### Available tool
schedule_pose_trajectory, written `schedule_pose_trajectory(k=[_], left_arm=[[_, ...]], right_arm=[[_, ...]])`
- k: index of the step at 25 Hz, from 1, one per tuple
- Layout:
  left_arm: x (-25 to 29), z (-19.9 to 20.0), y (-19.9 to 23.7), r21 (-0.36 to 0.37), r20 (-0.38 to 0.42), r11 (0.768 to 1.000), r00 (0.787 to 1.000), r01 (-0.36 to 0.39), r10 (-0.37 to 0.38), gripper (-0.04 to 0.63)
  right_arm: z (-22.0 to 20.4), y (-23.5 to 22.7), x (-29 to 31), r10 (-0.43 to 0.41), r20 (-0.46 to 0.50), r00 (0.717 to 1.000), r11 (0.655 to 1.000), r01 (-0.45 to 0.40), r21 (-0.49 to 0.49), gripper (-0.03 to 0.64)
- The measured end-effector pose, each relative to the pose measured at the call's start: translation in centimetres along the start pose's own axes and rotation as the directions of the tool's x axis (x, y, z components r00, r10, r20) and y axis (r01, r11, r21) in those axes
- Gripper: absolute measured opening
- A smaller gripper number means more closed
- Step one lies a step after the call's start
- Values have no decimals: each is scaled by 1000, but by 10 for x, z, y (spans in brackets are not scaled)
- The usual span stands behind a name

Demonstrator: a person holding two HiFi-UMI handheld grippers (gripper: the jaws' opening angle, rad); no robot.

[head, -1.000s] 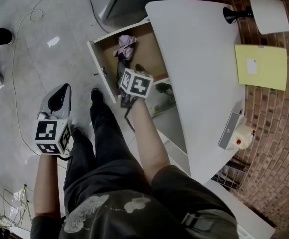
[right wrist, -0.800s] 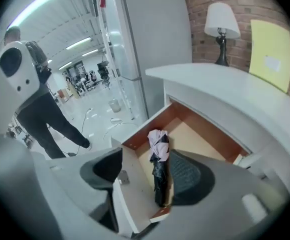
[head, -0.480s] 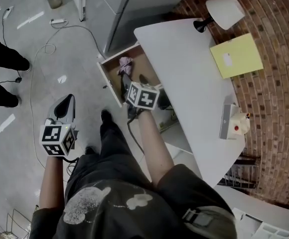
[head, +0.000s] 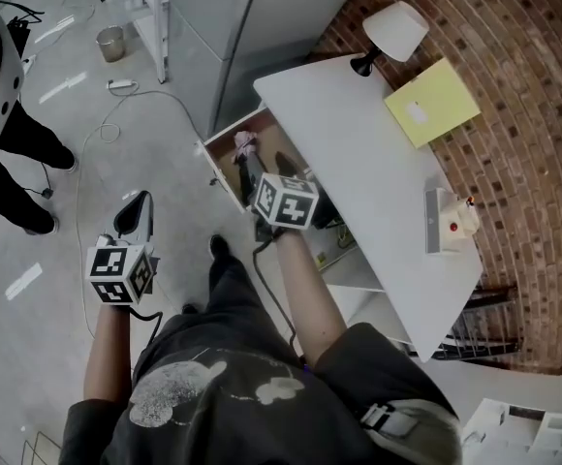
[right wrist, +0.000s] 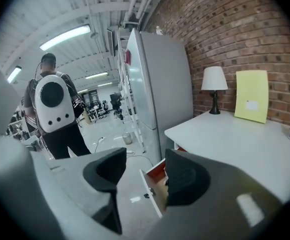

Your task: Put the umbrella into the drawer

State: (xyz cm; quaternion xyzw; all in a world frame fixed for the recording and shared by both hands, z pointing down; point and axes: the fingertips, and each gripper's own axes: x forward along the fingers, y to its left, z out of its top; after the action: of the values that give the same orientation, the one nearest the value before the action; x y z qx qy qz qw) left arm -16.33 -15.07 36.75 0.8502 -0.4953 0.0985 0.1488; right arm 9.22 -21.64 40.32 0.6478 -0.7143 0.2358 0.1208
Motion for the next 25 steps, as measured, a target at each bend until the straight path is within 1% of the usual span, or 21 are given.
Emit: schedule_pose_trajectory(k=[1, 2, 3, 5, 6, 7, 8, 11, 12, 18, 25], left_arm=[[-7, 1, -1, 2, 6, 1000, 1000, 5, -5, 11], [-13, 1, -2, 2, 11, 1000, 1000, 10, -10, 11], [-18, 1, -3, 1, 15, 1000, 1000, 15, -15, 11], [-29, -1, -5, -1, 18, 1000, 999, 26, -26, 11], [-34, -2, -6, 0, 16, 999, 999, 32, -32, 11], [-39, -4, -6, 1, 13, 999, 999, 38, -38, 11], [-44, -5, -6, 1, 8, 999, 999, 43, -43, 11], [-56, -11, -9, -7, -3, 998, 998, 57, -57, 11], [-59, -13, -11, -13, -6, 998, 998, 59, -59, 9], [-73, -18, -24, -19, -9, 998, 998, 62, -62, 11], [-72, -20, -41, -5, -5, 998, 998, 64, -64, 9]], right_arm=[[0, 4, -9, -11, 12, 1000, 1000, 11, 2, 230], [-1, 7, -18, -21, 22, 1000, 1000, 21, 5, 193], [-2, 11, -27, -28, 29, 999, 1000, 28, 8, 176], [-7, 17, -43, -41, 38, 998, 999, 41, 12, 169], [-9, 20, -51, -49, 43, 998, 999, 49, 13, 127], [-11, 24, -59, -56, 48, 997, 998, 55, 13, 106], [-13, 27, -66, -60, 51, 997, 998, 60, 13, 104], [-19, 35, -86, -61, 55, 997, 998, 60, 16, 20], [-21, 37, -93, -54, 53, 997, 998, 54, 14, 5], [-24, 44, -116, -17, 36, 999, 999, 19, -48, 5], [-21, 37, -131, 5, 55, 998, 998, -2, -69, 5]])
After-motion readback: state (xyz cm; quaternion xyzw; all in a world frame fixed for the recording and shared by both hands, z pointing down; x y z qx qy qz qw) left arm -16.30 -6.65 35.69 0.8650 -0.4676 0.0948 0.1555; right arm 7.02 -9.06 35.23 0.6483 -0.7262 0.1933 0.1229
